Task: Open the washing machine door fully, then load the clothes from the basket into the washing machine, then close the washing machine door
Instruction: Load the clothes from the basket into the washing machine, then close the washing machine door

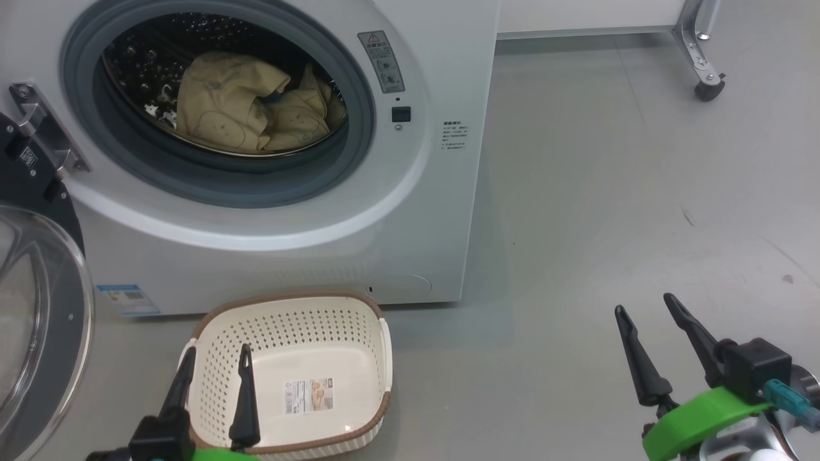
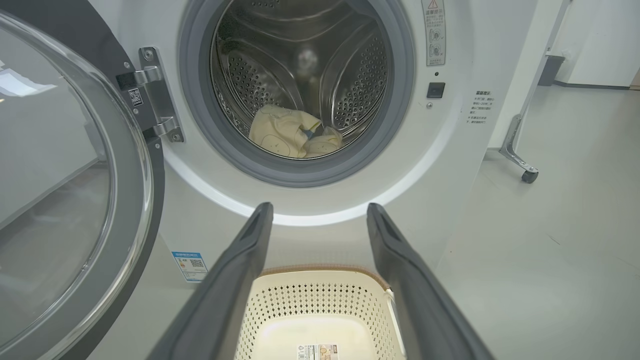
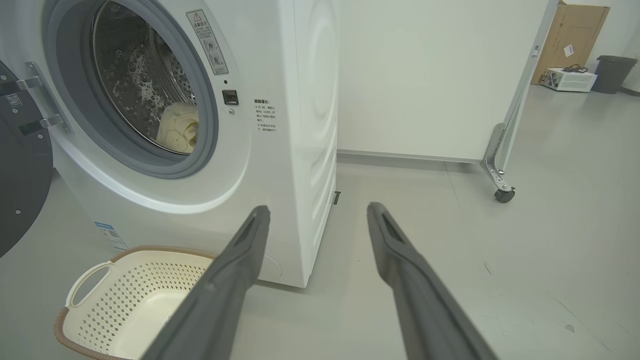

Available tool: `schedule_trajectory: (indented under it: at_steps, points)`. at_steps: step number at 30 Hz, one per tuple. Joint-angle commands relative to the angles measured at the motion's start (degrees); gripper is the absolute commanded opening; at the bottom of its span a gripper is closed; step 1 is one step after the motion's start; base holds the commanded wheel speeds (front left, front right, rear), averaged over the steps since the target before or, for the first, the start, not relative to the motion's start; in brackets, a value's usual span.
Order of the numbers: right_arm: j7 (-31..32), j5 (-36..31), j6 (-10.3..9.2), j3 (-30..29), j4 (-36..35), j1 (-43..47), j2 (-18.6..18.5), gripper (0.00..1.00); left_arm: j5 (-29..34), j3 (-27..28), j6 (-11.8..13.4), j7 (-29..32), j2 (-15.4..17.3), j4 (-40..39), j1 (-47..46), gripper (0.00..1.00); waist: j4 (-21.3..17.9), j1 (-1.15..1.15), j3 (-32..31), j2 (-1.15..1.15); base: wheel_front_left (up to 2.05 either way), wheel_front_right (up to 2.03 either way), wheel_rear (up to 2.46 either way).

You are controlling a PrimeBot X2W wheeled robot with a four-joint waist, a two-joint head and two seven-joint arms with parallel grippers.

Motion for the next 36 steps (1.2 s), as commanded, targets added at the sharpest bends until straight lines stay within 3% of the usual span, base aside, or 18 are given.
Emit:
schedule_trajectory:
  at_steps: [1,26,36]
  points:
    - [0.27,-0.03,-0.16,0.92,-2.28,-1.42,-0.64,1.0,0.38,2.1,3.09,-0.39,0.9,-1.97,-1.86,1.0,-0.03,0.0,0.0,0.0,0.0,0.0,0.0]
    - [0.36,0.34,-0.16,0.84,-2.51,-1.51,-0.64,1.0,1.09,2.0,3.76,-0.39,0.96,-1.99,-2.73,1.0,0.02,0.0,0.66,0.0,-0.03,0.03,0.0]
    - [0.41,0.18,-0.16,0.75,-2.43,-1.76,-0.64,1.0,1.82,2.06,4.26,-0.39,0.71,-2.36,-2.79,1.0,0.15,0.0,0.77,0.0,-1.06,1.06,0.0]
